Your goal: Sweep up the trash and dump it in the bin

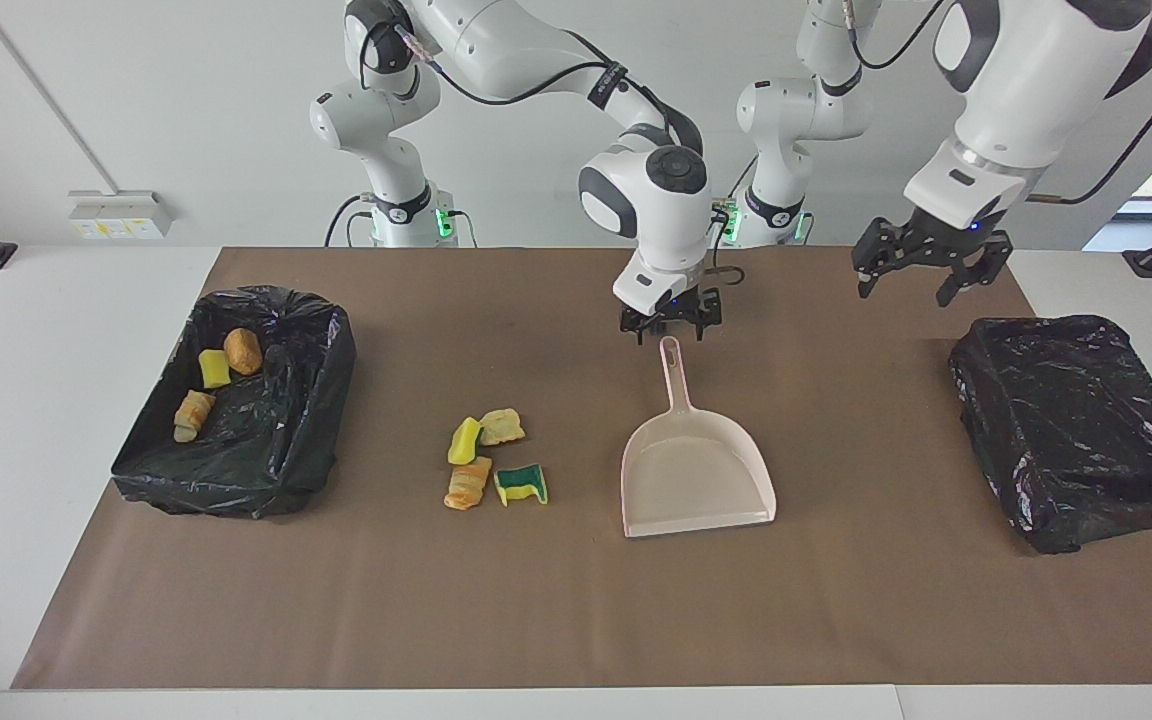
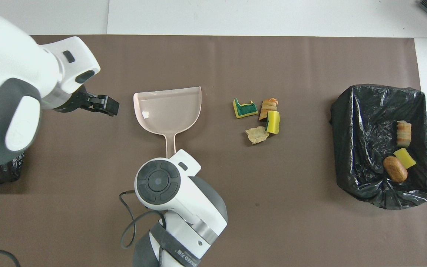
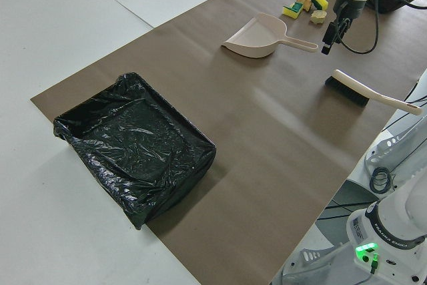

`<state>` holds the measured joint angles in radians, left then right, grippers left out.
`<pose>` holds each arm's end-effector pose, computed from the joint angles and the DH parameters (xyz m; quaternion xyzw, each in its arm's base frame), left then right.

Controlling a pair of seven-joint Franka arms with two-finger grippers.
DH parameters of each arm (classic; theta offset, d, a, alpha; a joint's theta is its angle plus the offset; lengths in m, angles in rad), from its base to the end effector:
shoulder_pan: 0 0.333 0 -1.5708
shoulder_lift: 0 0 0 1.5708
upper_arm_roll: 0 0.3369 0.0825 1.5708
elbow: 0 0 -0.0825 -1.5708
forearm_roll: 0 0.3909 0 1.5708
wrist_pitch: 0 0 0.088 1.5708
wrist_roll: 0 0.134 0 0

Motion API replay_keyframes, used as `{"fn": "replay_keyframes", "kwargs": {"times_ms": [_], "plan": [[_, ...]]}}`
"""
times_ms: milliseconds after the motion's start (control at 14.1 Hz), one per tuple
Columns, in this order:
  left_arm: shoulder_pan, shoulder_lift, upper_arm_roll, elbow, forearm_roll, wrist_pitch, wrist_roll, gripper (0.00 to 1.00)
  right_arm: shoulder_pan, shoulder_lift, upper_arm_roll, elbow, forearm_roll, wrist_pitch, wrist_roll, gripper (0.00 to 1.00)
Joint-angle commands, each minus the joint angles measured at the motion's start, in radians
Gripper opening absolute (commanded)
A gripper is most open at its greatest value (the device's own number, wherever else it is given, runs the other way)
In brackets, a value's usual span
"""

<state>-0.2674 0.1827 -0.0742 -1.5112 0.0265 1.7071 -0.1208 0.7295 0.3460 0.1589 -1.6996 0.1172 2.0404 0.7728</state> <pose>0.5960 -0.2046 0.5506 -0.9938 0.1112 -0.0081 0.0047 0.4189 0.5160 0.3858 -0.9965 -0.0265 0.0590 0.0526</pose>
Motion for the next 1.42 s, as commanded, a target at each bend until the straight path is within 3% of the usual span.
{"fn": "replay_keyframes", "kwargs": {"times_ms": [0, 213, 496, 850, 1063, 1134, 1346], "plan": [[-0.091, 0.035, 0.011, -0.076, 0.023, 0.127, -0.176, 1.0, 0.066, -0.125, 0.007, -0.181, 0.061, 0.026, 0.026, 1.0], [-0.165, 0.043, 0.01, -0.281, 0.021, 0.331, -0.258, 1.0, 0.132, -0.212, 0.007, -0.311, 0.099, 0.041, 0.033, 1.0], [-0.179, 0.046, 0.01, -0.392, 0.021, 0.439, -0.287, 1.0, 0.201, -0.327, 0.007, -0.523, 0.142, 0.162, 0.037, 1.0], [-0.191, 0.05, 0.008, -0.44, 0.019, 0.516, -0.312, 1.0, 0.235, -0.334, 0.008, -0.58, 0.188, 0.254, 0.031, 1.0], [-0.193, 0.052, 0.008, -0.445, 0.019, 0.526, -0.286, 0.9, 0.241, -0.309, 0.008, -0.585, 0.188, 0.307, 0.034, 1.0], [-0.196, 0.052, 0.007, -0.451, 0.019, 0.526, -0.274, 0.88, 0.243, -0.309, 0.008, -0.585, 0.19, 0.307, 0.03, 0.92], [-0.216, 0.046, 0.007, -0.471, 0.019, 0.526, -0.235, 0.86, 0.255, -0.315, 0.008, -0.595, 0.19, 0.314, 0.02, 0.33]]}}
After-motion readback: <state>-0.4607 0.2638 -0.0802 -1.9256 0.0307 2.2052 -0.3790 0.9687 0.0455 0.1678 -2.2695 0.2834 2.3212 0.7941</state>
